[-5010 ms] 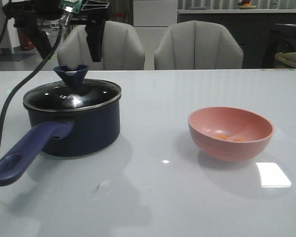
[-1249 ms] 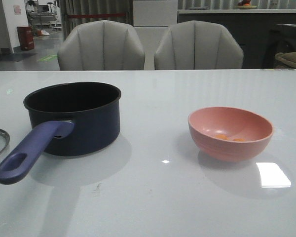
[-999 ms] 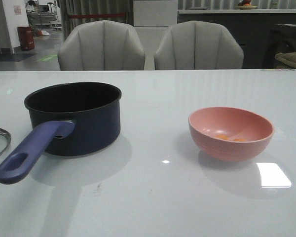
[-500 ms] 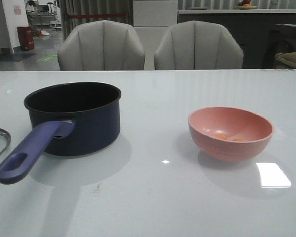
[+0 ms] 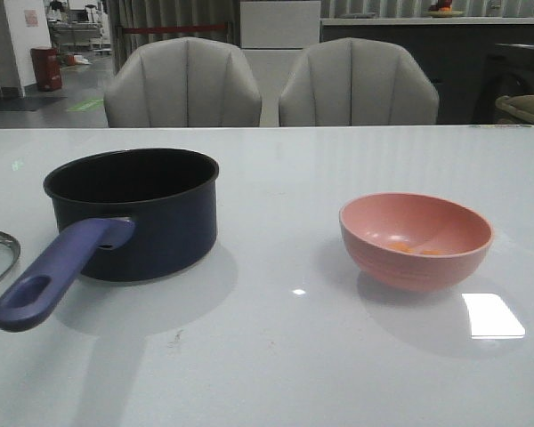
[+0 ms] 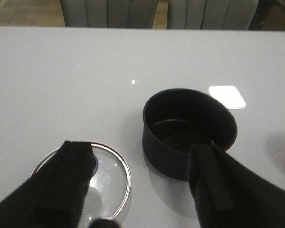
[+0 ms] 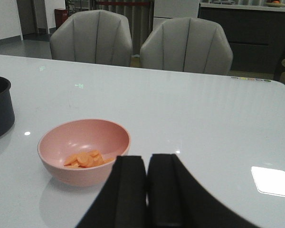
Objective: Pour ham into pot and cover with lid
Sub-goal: 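Set the glass lid down beside the saucepan with the left gripper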
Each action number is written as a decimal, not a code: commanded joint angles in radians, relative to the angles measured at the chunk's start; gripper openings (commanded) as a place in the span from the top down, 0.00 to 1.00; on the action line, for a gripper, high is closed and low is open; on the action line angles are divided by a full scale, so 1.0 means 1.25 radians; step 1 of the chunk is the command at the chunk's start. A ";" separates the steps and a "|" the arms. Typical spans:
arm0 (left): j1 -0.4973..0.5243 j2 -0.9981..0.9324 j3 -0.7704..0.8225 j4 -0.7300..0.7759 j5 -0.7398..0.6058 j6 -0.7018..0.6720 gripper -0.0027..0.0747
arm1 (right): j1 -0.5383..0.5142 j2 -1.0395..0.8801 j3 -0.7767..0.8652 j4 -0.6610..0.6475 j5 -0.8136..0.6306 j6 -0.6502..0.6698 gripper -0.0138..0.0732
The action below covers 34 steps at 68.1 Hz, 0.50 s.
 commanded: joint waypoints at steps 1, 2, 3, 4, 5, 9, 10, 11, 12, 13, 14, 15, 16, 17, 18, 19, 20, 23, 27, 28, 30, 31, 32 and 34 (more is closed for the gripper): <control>-0.015 -0.082 0.028 -0.012 -0.091 -0.001 0.37 | 0.000 -0.016 -0.003 -0.004 -0.071 0.001 0.66; -0.020 -0.093 0.035 -0.012 -0.091 -0.001 0.37 | 0.000 -0.016 -0.003 -0.004 -0.071 0.001 0.66; -0.024 -0.109 0.045 -0.012 -0.093 -0.001 0.37 | 0.000 -0.016 -0.003 -0.004 -0.071 0.001 0.66; -0.030 -0.120 0.051 -0.012 -0.095 -0.001 0.37 | 0.000 -0.016 -0.003 -0.004 -0.071 0.001 0.66; -0.034 -0.129 0.058 -0.012 -0.094 -0.001 0.37 | 0.000 -0.016 -0.003 -0.004 -0.071 0.001 0.66; -0.053 -0.171 0.085 -0.008 -0.094 -0.001 0.37 | 0.000 -0.016 -0.003 -0.004 -0.071 0.001 0.66; -0.058 -0.180 0.091 -0.006 -0.094 -0.001 0.37 | 0.000 -0.016 -0.003 -0.004 -0.071 0.001 0.66; -0.065 -0.189 0.097 -0.003 -0.094 -0.001 0.37 | 0.000 -0.016 -0.003 -0.004 -0.071 0.001 0.66; -0.070 -0.198 0.103 0.000 -0.094 -0.001 0.37 | 0.000 -0.016 -0.003 -0.004 -0.071 0.001 0.66; -0.074 -0.206 0.109 0.002 -0.094 -0.001 0.37 | 0.000 -0.016 -0.003 -0.004 -0.071 0.001 0.66; -0.078 -0.215 0.115 0.004 -0.094 -0.001 0.37 | 0.000 -0.016 -0.003 -0.004 -0.071 0.001 0.66; -0.082 -0.228 0.123 0.008 -0.094 -0.001 0.37 | 0.000 -0.016 -0.003 -0.004 -0.071 0.001 0.66; -0.086 -0.236 0.128 0.008 -0.098 -0.001 0.37 | 0.000 -0.016 -0.003 -0.004 -0.071 0.001 0.66; -0.089 -0.244 0.133 0.010 -0.101 -0.001 0.37 | 0.000 -0.016 -0.003 -0.004 -0.071 0.001 0.66; -0.094 -0.252 0.138 0.010 -0.105 -0.001 0.37 | 0.000 -0.016 -0.003 -0.004 -0.071 0.001 0.66; -0.096 -0.260 0.143 0.010 -0.108 -0.001 0.37 | 0.000 -0.016 -0.003 -0.004 -0.071 0.001 0.66; -0.098 -0.267 0.148 0.010 -0.113 -0.001 0.37 | 0.000 -0.016 -0.003 -0.004 -0.071 0.001 0.66; -0.108 -0.288 0.163 0.010 -0.140 -0.001 0.37 | 0.000 -0.016 -0.003 -0.004 -0.071 0.001 0.66; -0.118 -0.304 0.180 0.010 -0.172 -0.001 0.37 | 0.000 -0.016 -0.003 -0.004 -0.072 0.001 0.66; -0.119 -0.307 0.182 0.010 -0.174 -0.001 0.37 | 0.000 -0.016 -0.003 -0.004 -0.073 0.001 0.66; -0.121 -0.308 0.186 0.010 -0.175 -0.001 0.37 | 0.000 -0.016 -0.003 -0.004 -0.078 0.001 0.66; -0.121 -0.308 0.187 0.010 -0.175 -0.001 0.37 | 0.000 -0.016 -0.003 -0.004 -0.080 0.001 0.66; -0.122 -0.308 0.189 0.010 -0.175 -0.001 0.37 | 0.000 -0.016 -0.003 -0.004 -0.083 0.001 0.66; -0.124 -0.308 0.193 0.010 -0.175 -0.001 0.37 | 0.000 -0.016 -0.003 -0.004 -0.091 0.001 0.66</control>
